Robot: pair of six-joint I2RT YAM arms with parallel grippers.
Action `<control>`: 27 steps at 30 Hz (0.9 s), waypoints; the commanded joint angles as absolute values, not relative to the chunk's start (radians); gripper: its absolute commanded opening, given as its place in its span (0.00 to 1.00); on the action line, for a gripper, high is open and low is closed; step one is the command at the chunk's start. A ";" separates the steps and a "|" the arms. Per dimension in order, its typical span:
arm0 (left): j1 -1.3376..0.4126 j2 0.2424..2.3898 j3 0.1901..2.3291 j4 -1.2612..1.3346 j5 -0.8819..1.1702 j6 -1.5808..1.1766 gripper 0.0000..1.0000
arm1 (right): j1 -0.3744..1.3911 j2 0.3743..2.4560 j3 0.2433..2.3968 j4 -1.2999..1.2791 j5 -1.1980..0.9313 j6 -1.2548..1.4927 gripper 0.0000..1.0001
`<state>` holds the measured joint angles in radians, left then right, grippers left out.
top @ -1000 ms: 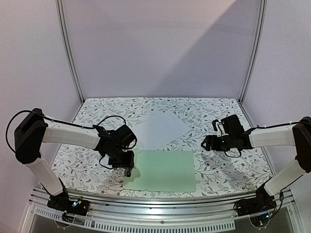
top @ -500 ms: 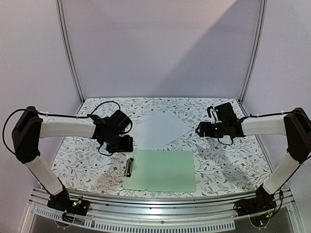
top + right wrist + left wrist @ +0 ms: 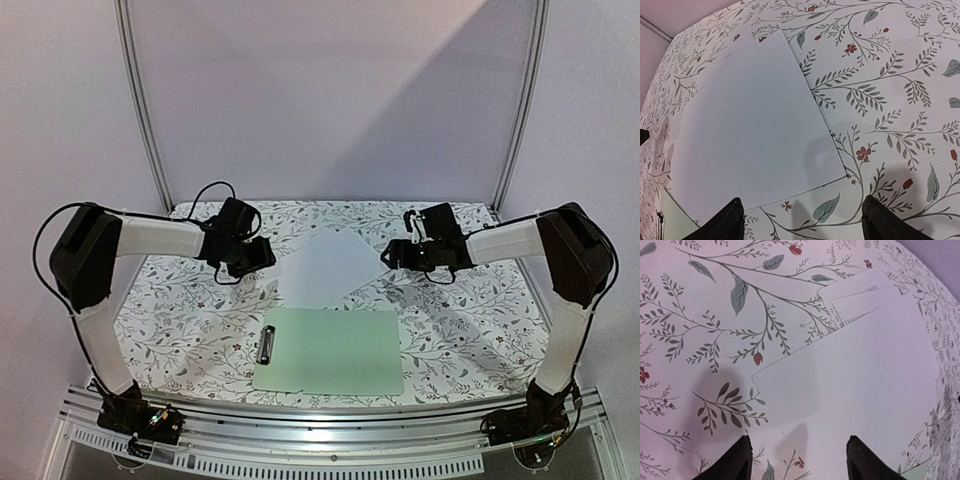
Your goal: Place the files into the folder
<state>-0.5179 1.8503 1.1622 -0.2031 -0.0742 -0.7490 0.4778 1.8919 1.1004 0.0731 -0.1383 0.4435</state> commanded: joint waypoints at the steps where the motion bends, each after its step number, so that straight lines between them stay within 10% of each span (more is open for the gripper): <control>1: -0.491 1.948 1.203 -0.130 -0.026 -0.755 0.65 | 0.485 1.969 1.173 0.084 -0.149 0.429 0.80; 10: -0.470 2.030 1.213 -0.115 0.021 -0.783 0.65 | 0.464 2.043 1.228 0.039 -0.071 0.459 0.99; 27: -0.469 2.094 1.215 -0.093 0.096 -0.798 0.61 | 0.427 2.184 1.288 0.011 -0.470 0.732 0.88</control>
